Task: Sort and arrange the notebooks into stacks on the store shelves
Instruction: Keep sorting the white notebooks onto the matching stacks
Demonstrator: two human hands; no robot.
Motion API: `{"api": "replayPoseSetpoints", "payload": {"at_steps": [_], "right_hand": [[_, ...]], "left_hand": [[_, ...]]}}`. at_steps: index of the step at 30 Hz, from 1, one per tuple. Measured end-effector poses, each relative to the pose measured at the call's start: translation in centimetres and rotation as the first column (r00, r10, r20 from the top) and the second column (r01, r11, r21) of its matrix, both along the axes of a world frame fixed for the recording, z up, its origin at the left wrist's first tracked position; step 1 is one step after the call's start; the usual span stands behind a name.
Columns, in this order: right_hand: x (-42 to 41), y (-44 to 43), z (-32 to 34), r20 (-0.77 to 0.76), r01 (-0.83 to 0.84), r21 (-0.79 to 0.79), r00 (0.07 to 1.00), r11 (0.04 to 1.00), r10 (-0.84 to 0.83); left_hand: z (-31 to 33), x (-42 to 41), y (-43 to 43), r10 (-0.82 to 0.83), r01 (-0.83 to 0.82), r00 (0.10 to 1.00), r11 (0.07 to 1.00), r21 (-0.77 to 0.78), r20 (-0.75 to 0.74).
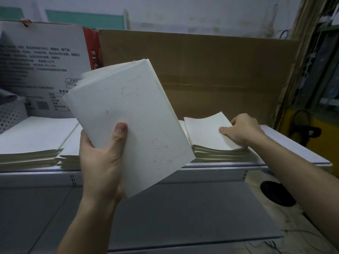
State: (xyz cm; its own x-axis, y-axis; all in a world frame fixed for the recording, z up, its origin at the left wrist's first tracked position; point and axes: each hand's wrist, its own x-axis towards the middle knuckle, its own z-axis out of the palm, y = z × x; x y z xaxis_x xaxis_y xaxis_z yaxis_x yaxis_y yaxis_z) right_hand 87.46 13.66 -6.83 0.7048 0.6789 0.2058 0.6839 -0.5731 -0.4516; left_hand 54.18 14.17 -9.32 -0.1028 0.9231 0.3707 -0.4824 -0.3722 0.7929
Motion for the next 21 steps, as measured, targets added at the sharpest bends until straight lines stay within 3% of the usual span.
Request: {"api": "replayPoseSetpoints", "payload": {"at_steps": [3,5,6,8,10,13,15,21], "right_hand": [[-1.4,-0.5,-0.2,0.245,-0.030,0.029,0.969,0.999,0.022],[-4.0,-1.1,0.9,0.250,-0.283,0.240,0.942,0.929,0.222],[-6.1,-1.5,1.9,0.198,-0.422,0.377,0.907,0.825,0.373],[-11.2,-2.4,3.9,0.074,-0.605,0.573,0.711,0.554,0.700],[-15.9,-2.9,4.8,0.099,-0.702,0.567,0.578,0.431,0.810],[-20.7,-2.1,4.6,0.222,-0.747,0.456,0.621,0.483,0.751],[-22.8,-1.1,4.4,0.183,-0.735,0.468,0.623,0.490,0.760],[-29.2,2.3,4.9,0.061,-0.806,0.479,0.426,0.348,0.903]], "left_hand": [[-0.1,-0.2,0.0,0.001,-0.001,1.000,1.000,0.002,0.019],[-0.1,-0.4,0.0,0.005,-0.006,1.000,1.000,0.016,0.029],[-0.2,-0.6,0.0,0.002,-0.002,1.000,1.000,0.019,0.027],[-0.2,-1.4,-0.1,-0.008,0.008,1.000,1.000,0.020,0.012],[-0.2,-2.5,-0.3,-0.015,0.015,1.000,1.000,0.009,0.000],[0.1,-4.9,-0.4,-0.021,0.021,1.000,1.000,-0.010,0.023],[0.2,-7.0,-0.2,0.000,0.000,0.999,1.000,-0.016,0.035],[0.0,-13.9,0.9,0.073,-0.066,0.994,0.994,-0.087,0.081]]}}
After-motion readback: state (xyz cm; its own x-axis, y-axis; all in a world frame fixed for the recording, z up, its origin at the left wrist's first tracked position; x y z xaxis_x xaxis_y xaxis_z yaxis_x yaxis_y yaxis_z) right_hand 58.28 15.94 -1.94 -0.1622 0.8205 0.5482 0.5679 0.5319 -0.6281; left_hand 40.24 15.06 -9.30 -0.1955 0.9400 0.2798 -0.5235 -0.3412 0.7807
